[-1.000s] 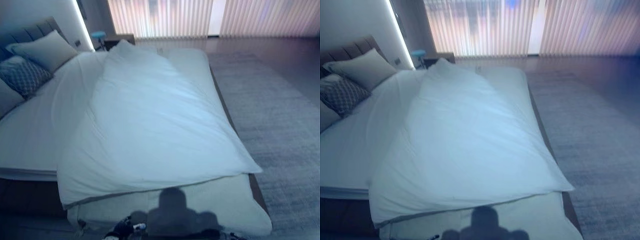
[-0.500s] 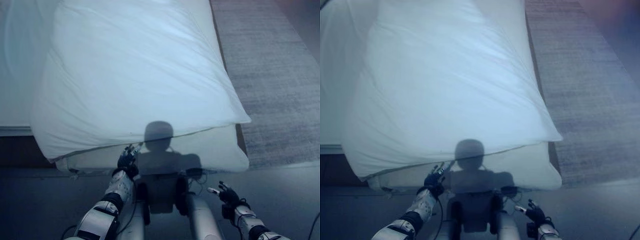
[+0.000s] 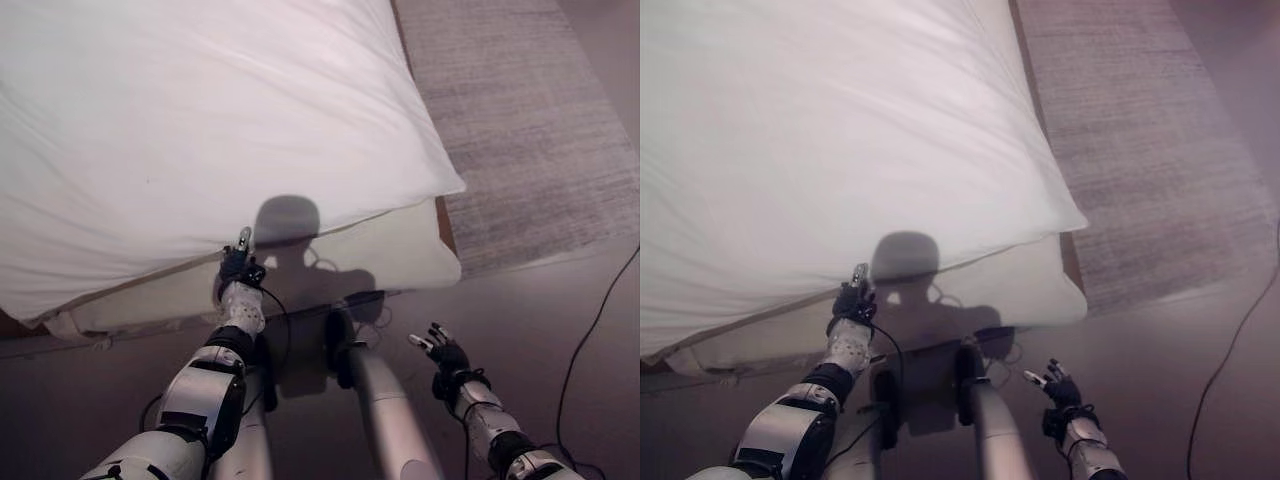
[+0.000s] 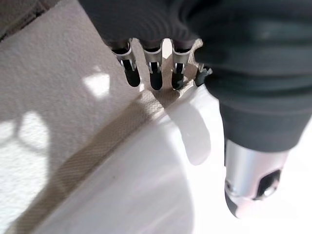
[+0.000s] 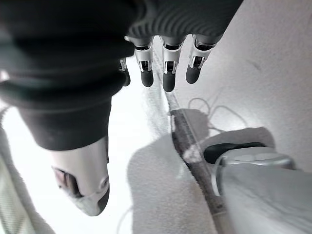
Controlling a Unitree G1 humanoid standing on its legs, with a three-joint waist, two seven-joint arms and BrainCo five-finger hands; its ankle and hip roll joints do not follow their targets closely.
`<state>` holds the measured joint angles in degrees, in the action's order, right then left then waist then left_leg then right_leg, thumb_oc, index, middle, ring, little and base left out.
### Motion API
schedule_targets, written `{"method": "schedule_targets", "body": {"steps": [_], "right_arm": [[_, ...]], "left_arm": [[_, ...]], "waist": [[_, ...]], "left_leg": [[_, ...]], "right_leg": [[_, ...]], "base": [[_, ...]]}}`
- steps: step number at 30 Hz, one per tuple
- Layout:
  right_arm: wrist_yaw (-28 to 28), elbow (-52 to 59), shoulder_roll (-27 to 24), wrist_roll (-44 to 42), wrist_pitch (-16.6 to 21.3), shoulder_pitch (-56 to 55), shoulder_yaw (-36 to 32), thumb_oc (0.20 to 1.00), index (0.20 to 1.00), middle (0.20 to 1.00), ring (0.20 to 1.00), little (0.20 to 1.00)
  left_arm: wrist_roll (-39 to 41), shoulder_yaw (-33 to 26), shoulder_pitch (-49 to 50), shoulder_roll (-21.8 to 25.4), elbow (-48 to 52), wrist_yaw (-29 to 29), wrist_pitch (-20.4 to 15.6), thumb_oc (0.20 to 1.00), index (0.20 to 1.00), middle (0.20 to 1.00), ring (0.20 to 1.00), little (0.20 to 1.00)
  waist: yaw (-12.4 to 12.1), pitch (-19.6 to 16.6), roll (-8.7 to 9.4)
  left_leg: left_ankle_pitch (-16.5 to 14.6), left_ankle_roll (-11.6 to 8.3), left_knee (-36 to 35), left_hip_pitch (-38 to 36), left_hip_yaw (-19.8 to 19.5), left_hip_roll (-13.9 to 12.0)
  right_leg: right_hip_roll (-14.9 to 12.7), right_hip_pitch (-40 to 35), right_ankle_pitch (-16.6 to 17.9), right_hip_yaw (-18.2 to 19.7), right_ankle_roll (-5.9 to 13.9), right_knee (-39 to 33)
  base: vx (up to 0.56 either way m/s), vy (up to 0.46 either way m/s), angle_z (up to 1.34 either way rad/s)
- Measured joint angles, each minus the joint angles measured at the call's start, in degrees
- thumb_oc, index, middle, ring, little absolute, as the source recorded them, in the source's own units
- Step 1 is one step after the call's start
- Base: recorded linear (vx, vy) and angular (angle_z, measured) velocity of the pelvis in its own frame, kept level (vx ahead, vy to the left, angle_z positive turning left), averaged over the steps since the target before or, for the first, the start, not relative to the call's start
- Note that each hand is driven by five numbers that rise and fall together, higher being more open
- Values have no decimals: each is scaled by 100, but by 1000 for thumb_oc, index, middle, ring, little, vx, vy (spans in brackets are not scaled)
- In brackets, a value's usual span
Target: Make the bed
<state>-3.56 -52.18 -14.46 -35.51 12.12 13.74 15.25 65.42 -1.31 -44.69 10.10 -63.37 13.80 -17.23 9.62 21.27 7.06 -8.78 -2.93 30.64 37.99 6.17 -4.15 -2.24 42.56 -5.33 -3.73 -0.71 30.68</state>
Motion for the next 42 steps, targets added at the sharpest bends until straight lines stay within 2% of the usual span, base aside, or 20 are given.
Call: {"method": "schedule_targets", "body": {"steps": [8,9,10,11,18,22,27,29,34,39,42], "right_arm": [[0,37,-16,-4,46,0,23,1000,1000,1000,1000,1000],[0,38,-16,-5,53,-2,25,1000,1000,1000,1000,1000],[1,51,-16,-5,54,-5,40,1000,1000,1000,1000,1000],[3,80,-15,-5,61,-7,44,1000,1000,1000,1000,1000],[59,287,31,-18,127,-46,174,1000,1000,1000,1000,1000],[113,536,58,-79,129,-57,370,1000,1000,1000,1000,1000],[135,726,91,-121,131,-20,522,1000,1000,1000,1000,1000],[154,763,129,-134,131,-29,581,1000,1000,1000,1000,1000],[255,927,302,-595,138,102,611,1000,1000,1000,1000,1000],[586,876,432,-1591,126,644,772,1000,1000,1000,1000,1000],[809,885,565,-2048,107,1039,927,1000,1000,1000,1000,1000]], "left_arm": [[184,-225,-400,77,-122,250,-114,1000,1000,1000,1000,1000],[187,-235,-405,70,-120,260,-124,799,799,799,799,799],[192,-240,-408,49,-87,286,-182,448,448,448,448,448],[302,-240,-408,16,-66,293,-273,200,200,200,200,200],[788,-297,-344,-109,396,385,-809,200,200,200,200,200],[990,-286,-306,-252,1106,351,-1115,200,200,200,200,200],[1123,-277,-238,-393,1656,344,-1342,200,200,200,200,200],[1227,-252,-87,-544,2173,284,-1417,200,200,200,200,200],[1300,54,317,-766,2990,45,-1473,200,200,200,200,200],[1485,665,734,-809,3925,-331,-1455,200,200,200,200,200],[1539,810,855,-814,4240,-509,-1455,200,200,200,200,200]], "waist": [[76,1,50],[78,-2,59],[77,-9,74],[78,-5,86],[48,0,133],[39,-3,144],[1,8,166],[-108,42,219],[-303,196,192],[-641,495,29],[-728,642,-23]], "left_leg": [[-31,5,-51,97,18,-25],[-35,2,-63,92,14,-29],[-32,1,-83,91,15,-27],[-32,1,-93,87,13,-25],[-22,13,-122,86,-2,2],[-10,34,-139,81,-4,29],[-6,39,-142,47,-8,37],[0,44,-164,-14,-4,48],[29,84,-205,-151,-29,108],[77,137,-207,-198,-116,185],[122,163,-230,-252,-163,233]], "right_leg": [[22,82,91,15,-31,-115],[29,82,85,10,-24,-119],[24,81,92,14,-34,-136],[20,82,92,14,-34,-141],[0,78,91,4,-33,-150],[-14,63,97,10,-22,-162],[-44,24,101,8,-20,-164],[-60,-11,101,4,-20,-156],[-132,-163,93,-19,-6,-150],[-241,-281,86,-152,23,-136],[-320,-336,69,-182,48,-108]], "base": [[47,13,-5],[0,0,0],[32,-19,0],[0,0,0],[5,-3,1],[0,0,0],[0,0,0],[0,0,0],[-1,7,7],[-4,-4,16],[-12,-2,13]]}}
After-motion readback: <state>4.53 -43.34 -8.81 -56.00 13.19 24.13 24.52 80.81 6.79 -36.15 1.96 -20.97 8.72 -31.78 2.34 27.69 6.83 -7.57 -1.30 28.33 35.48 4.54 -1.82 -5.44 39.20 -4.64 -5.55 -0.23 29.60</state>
